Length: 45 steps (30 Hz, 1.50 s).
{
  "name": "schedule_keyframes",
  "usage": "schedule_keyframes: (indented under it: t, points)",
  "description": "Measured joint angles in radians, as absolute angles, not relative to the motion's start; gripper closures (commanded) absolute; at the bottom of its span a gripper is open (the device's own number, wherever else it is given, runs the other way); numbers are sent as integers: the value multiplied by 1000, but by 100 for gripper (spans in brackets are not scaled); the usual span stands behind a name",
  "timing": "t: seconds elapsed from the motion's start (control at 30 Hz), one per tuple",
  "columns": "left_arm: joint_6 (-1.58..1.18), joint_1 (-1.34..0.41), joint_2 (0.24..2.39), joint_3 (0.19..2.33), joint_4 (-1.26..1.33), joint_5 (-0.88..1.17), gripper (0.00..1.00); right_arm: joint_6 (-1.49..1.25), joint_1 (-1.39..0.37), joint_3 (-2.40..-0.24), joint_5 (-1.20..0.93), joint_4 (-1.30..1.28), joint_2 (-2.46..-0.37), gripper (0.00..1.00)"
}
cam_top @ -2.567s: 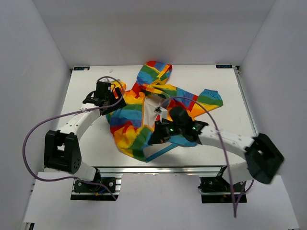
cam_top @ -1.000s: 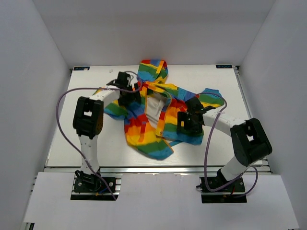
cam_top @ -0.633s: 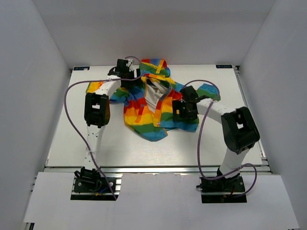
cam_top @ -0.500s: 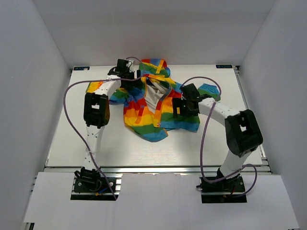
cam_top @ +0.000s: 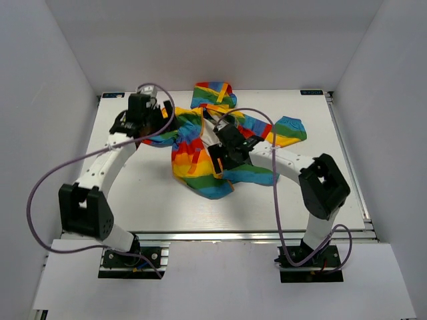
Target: Zip up the jacket
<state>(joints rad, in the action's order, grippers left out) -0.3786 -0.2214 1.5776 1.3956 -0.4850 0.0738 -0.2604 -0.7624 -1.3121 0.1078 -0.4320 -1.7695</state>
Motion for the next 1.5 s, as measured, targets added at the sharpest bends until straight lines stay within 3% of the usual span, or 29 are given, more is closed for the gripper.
schedule_keyframes:
  t: [0.13,0.4,0.57,0.63,0.87,0.97,1.1,1.27,1.47,1.5]
  points:
    - [-455,-223,1448,1176,-466,112,2,-323,-780,-1341,150,-468,-1861,34]
    - [-541,-223,1430,886,-474,203,2,-431,-811,-1393,208,-476,-1985,35]
    - [-561,-223,1413,861,-455,233,2,-485,-831,-1414,263,-486,-2011,78]
    - [-563,-223,1406,861,-443,233,2,-509,-833,-1414,281,-493,-2011,86]
    - [-566,-223,1401,861,-438,231,2,-523,-833,-1394,326,-519,-1969,90]
    - [-566,-223,1401,861,-439,229,2,-505,-833,-1370,344,-544,-1893,91]
    - [-567,-223,1397,861,-439,224,2,-464,-831,-1313,340,-553,-1731,100]
    - [-567,-223,1389,861,-441,221,2,-413,-830,-1188,270,-556,-1544,100]
    - [-569,-223,1359,861,-448,219,2,-352,-829,-885,125,-540,-1407,100]
    - [-569,-223,1354,861,-448,219,2,-344,-830,-838,102,-535,-1402,92]
